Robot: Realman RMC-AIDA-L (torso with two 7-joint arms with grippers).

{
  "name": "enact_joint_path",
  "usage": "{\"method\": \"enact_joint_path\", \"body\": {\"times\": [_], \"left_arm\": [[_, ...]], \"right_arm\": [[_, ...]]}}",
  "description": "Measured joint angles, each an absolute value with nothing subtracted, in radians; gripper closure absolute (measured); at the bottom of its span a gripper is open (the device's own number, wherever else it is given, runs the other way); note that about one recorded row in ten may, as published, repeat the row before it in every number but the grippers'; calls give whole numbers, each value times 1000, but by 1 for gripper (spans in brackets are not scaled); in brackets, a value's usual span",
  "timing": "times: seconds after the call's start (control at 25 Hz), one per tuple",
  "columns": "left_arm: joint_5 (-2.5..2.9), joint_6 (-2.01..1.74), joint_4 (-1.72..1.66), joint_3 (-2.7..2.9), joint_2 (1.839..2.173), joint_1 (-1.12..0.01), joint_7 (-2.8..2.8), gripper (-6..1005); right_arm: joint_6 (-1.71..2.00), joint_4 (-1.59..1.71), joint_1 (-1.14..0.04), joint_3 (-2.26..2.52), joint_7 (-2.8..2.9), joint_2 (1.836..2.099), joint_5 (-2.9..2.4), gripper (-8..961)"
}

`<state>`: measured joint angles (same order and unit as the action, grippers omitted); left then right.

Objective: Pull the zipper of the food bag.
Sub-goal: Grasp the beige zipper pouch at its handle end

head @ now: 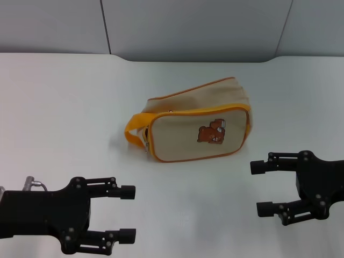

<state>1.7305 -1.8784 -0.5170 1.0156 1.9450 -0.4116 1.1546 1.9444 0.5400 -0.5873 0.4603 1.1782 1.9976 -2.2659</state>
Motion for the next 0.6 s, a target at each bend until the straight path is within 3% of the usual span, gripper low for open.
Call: {"method": "enact_joint_path", "body": {"times": [0.6], "left_arm": [[1732, -1872, -517, 962, 1945, -390, 1139, 240]], "right_arm": [[1938, 540, -586, 465, 1176, 1996, -2264, 112]]}}
